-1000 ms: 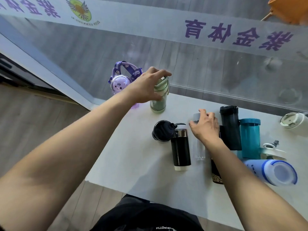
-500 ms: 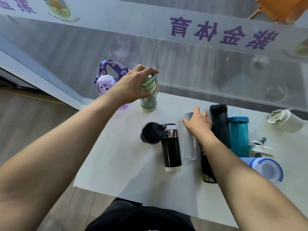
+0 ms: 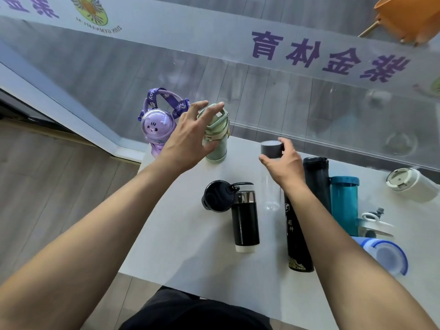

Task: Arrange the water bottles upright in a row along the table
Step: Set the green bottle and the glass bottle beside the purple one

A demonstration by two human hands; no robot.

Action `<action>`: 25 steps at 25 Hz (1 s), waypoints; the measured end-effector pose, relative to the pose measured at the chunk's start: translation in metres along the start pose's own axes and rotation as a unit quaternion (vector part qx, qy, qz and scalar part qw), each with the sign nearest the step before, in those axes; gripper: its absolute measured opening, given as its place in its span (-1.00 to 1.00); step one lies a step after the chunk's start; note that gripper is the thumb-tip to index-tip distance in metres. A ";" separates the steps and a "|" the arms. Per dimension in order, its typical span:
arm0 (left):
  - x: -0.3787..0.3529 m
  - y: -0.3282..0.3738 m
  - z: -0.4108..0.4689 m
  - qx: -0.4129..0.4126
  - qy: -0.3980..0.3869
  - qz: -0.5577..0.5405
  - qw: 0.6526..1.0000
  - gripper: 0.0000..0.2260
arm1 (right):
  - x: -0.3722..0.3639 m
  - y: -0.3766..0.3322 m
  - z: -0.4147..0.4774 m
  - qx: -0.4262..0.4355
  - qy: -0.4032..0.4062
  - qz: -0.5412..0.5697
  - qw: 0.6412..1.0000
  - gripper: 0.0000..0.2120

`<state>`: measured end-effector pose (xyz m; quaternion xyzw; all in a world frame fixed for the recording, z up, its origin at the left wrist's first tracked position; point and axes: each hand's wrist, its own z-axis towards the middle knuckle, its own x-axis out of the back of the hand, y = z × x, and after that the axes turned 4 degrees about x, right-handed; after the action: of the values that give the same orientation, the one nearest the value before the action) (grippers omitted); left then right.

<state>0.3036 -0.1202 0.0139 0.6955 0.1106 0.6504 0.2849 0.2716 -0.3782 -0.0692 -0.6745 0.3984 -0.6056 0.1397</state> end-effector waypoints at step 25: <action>-0.007 -0.006 -0.004 0.003 0.000 -0.026 1.000 -0.26 | 0.000 -0.039 -0.029 0.111 0.048 0.125 0.985 -0.43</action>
<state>0.3000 -0.1174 0.0049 0.6930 0.1305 0.6427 0.2993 0.2589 -0.3444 -0.0369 -0.5699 0.4161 -0.6555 0.2690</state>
